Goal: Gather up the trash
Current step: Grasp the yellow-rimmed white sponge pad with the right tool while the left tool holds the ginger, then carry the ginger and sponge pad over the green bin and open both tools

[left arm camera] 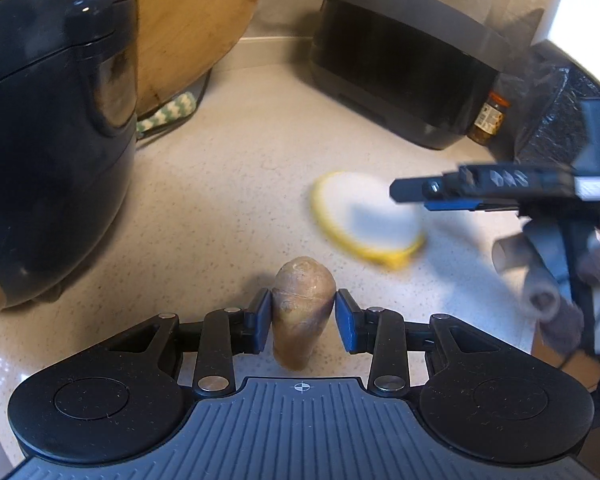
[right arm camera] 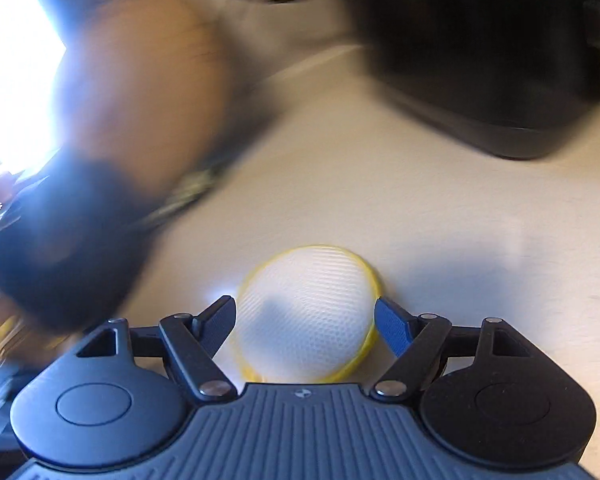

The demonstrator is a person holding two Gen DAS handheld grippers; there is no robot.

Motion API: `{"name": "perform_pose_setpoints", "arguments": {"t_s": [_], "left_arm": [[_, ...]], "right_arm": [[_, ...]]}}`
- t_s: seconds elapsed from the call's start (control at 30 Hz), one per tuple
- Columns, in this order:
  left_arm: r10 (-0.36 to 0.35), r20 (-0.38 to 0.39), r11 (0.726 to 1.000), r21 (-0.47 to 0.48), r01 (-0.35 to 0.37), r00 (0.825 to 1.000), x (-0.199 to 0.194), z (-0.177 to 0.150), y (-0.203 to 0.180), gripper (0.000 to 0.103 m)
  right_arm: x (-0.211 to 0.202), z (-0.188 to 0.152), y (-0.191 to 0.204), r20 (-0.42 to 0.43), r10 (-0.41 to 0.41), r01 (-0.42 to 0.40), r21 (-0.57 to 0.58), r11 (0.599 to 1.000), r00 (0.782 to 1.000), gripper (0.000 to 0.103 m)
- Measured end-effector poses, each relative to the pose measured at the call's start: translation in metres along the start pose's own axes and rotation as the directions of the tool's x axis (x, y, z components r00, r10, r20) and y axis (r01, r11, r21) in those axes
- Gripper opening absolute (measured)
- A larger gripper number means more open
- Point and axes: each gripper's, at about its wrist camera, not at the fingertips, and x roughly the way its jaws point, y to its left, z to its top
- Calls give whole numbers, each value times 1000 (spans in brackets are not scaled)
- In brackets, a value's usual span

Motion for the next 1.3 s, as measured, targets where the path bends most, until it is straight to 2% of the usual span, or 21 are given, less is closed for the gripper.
{"name": "perform_pose_setpoints", "arguments": {"t_s": [0.07, 0.17, 0.27, 0.4, 0.63, 0.7, 0.73, 0.83, 0.9, 0.93, 0.97, 1.0, 1.07, 1.17, 1.3], "left_arm": [[-5, -2, 1000, 8, 5, 1000, 4, 3, -3, 39], [-8, 8, 1000, 23, 8, 1000, 13, 12, -10, 39], [-4, 9, 999, 36, 4, 1000, 27, 20, -14, 39], [13, -20, 999, 42, -12, 1000, 45, 26, -15, 39], [19, -36, 998, 53, -17, 999, 52, 28, -15, 39], [26, -34, 999, 43, -24, 999, 50, 27, -11, 39], [31, -32, 999, 38, -30, 999, 48, 26, -9, 39], [16, -33, 1000, 7, -15, 999, 45, 25, 0, 39], [14, -32, 1000, 0, -14, 999, 44, 24, 2, 39], [15, -31, 1000, 2, -15, 999, 43, 24, 2, 39], [15, -31, 1000, 6, -15, 999, 43, 24, 1, 39], [13, -34, 1000, 11, -13, 999, 42, 24, 0, 39], [10, -40, 1000, 18, -9, 999, 41, 24, -1, 39], [-11, -32, 999, 40, 12, 999, 29, 24, -7, 39], [-73, -16, 992, 102, 74, 997, 11, 24, -31, 39]], "right_arm": [[-6, -3, 14, 40, -37, 40, -72, 997, 999, 78], [0, 1, 7, 59, -88, 91, -41, 995, 994, 78], [13, 2, -9, 31, -57, 55, 50, 997, 998, 77], [28, -1, -11, 23, -33, 31, 68, 997, 999, 64], [33, -2, -9, 5, 21, -21, 91, 996, 1000, 63], [28, -1, -14, -16, 61, -58, 156, 986, 998, 64], [22, 0, -16, -12, 109, -104, 191, 976, 994, 64], [1, 1, -17, 35, 245, -247, 237, 940, 969, 63], [1, 1, -18, 34, 303, -301, 267, 916, 952, 63], [6, -1, -17, 19, 303, -297, 278, 914, 953, 63], [12, -3, -16, -5, 278, -265, 283, 922, 961, 57], [20, -7, -14, -42, 250, -228, 289, 930, 967, 37], [30, -16, -8, -98, 220, -180, 311, 933, 971, 21], [10, -25, 5, -46, 170, -149, 298, 943, 984, 16], [-40, -36, 13, 38, 80, -88, 290, 953, 996, 15]]}}
